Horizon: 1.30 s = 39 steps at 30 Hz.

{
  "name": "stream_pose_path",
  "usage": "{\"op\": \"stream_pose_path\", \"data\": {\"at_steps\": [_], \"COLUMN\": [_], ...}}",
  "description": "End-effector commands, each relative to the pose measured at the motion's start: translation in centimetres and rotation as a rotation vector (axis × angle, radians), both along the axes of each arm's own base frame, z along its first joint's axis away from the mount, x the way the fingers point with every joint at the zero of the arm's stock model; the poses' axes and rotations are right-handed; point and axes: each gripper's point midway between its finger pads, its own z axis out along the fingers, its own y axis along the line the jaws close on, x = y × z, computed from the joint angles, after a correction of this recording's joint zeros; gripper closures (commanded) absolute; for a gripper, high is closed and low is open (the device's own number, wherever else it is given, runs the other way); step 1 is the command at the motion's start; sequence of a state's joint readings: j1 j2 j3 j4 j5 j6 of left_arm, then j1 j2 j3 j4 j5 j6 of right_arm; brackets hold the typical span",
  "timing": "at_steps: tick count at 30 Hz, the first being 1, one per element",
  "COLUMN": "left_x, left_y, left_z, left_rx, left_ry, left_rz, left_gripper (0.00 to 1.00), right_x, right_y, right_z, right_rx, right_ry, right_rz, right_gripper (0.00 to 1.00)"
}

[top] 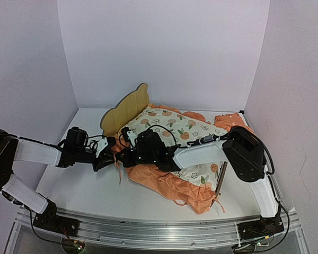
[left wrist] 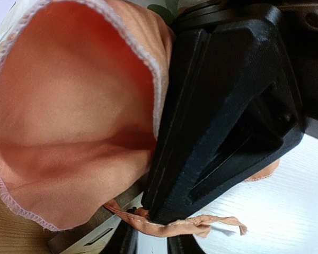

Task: Set up the pet bed

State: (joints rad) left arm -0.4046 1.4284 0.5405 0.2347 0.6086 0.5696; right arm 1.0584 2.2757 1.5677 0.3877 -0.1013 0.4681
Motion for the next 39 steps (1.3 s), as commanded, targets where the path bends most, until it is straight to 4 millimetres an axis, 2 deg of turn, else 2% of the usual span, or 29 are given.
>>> {"op": "stream_pose_path", "data": {"at_steps": [1, 5, 15, 20, 25, 29, 32, 35, 39], "left_x": [0.5, 1.0, 0.9, 0.8, 0.5, 0.4, 0.3, 0.2, 0.2], "left_y": [-0.3, -0.1, 0.6, 1.0, 1.3, 1.3, 1.3, 1.3, 1.3], "left_z": [0.5, 0.8, 0.3, -0.2, -0.4, -0.4, -0.4, -0.5, -0.4], "left_rx": [-0.026, -0.024, 0.003, 0.03, 0.043, 0.039, 0.037, 0.042, 0.043], "left_ry": [-0.037, -0.057, -0.029, -0.001, 0.018, 0.023, 0.026, 0.023, 0.019], "left_rz": [-0.003, 0.022, 0.062, 0.084, 0.093, 0.094, 0.089, 0.081, 0.08], "left_gripper": [0.87, 0.99, 1.0, 1.0, 1.0, 1.0, 1.0, 1.0, 1.0], "right_x": [-4.2, -4.2, -3.7, -3.8, -5.3, -6.7, -7.6, -7.7, -6.7], "right_y": [-0.5, -0.7, -1.6, -2.2, -3.0, -3.9, -4.0, -3.1, -1.6], "right_z": [-6.6, -6.7, -6.1, -5.3, -4.7, -5.7, -7.5, -9.0, -9.9], "right_rx": [-0.125, -0.128, -0.166, -0.179, -0.228, -0.298, -0.339, -0.338, -0.337], "right_ry": [0.178, 0.185, 0.142, 0.118, 0.042, -0.026, -0.034, 0.003, -0.029], "right_rz": [0.08, 0.073, 0.041, 0.027, 0.029, -0.012, -0.027, -0.026, -0.04], "right_gripper": [1.0, 1.0, 1.0, 0.84, 0.71, 0.65, 0.58, 0.49, 0.46]}}
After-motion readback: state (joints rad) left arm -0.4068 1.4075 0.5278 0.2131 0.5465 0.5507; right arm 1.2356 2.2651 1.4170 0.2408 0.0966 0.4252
